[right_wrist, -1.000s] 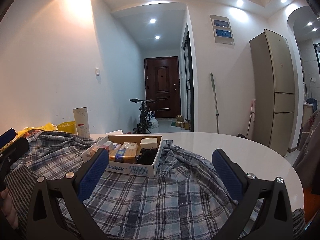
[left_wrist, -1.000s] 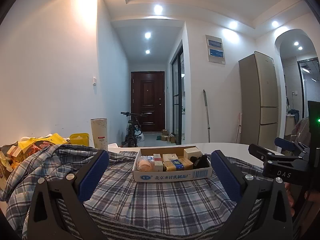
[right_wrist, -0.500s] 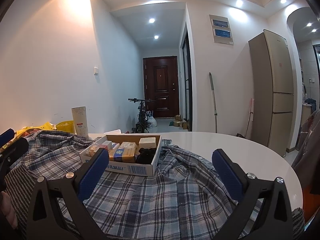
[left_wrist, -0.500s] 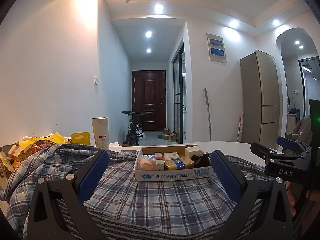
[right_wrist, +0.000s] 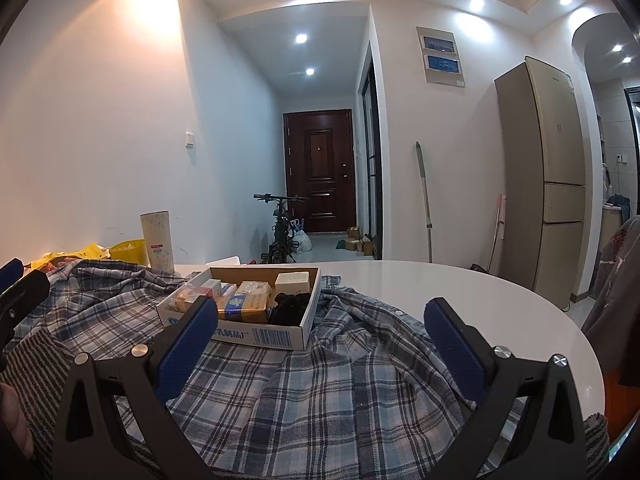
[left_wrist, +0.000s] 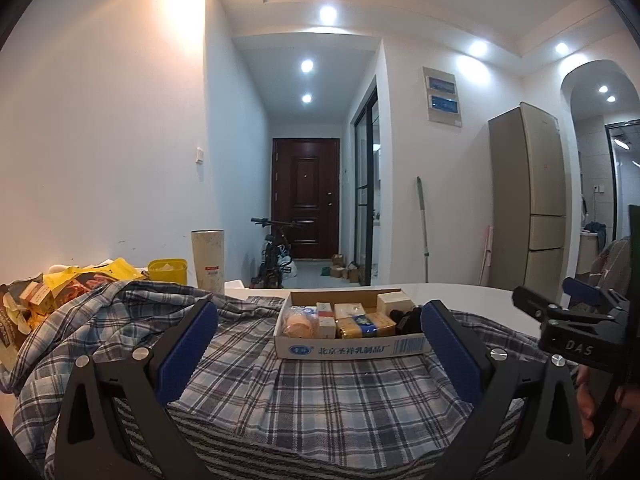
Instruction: Organize objects
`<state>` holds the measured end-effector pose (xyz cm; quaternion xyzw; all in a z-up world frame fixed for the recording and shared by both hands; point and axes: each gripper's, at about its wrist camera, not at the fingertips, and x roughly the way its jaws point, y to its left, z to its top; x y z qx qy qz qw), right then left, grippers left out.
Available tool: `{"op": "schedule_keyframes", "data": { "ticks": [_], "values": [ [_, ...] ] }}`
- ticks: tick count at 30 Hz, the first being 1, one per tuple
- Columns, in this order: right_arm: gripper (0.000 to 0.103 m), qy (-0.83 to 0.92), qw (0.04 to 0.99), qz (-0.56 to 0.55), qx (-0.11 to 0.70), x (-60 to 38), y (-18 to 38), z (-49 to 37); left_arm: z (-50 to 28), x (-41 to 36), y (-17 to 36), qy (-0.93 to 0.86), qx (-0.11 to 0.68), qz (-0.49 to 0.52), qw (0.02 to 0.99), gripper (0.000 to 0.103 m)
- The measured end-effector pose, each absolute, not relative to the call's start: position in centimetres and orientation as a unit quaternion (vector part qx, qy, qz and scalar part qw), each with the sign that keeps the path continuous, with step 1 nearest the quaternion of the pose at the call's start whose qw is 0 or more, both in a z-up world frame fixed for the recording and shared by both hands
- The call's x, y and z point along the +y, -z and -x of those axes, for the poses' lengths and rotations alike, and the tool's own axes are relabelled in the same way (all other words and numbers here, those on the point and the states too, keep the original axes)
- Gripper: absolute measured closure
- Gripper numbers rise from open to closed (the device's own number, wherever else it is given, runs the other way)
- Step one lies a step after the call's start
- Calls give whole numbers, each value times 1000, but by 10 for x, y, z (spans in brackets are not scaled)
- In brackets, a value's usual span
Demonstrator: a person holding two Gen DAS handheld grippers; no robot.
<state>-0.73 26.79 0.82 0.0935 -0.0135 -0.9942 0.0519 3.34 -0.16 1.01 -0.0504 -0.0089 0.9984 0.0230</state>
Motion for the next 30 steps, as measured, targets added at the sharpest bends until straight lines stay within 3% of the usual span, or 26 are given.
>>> {"op": "schedule_keyframes", "data": {
  "ticks": [30],
  "values": [
    [0,994,47,-92,-24,271,-8,6,-38,-6,-10,-998,-16,46,26,0]
  ]
}}
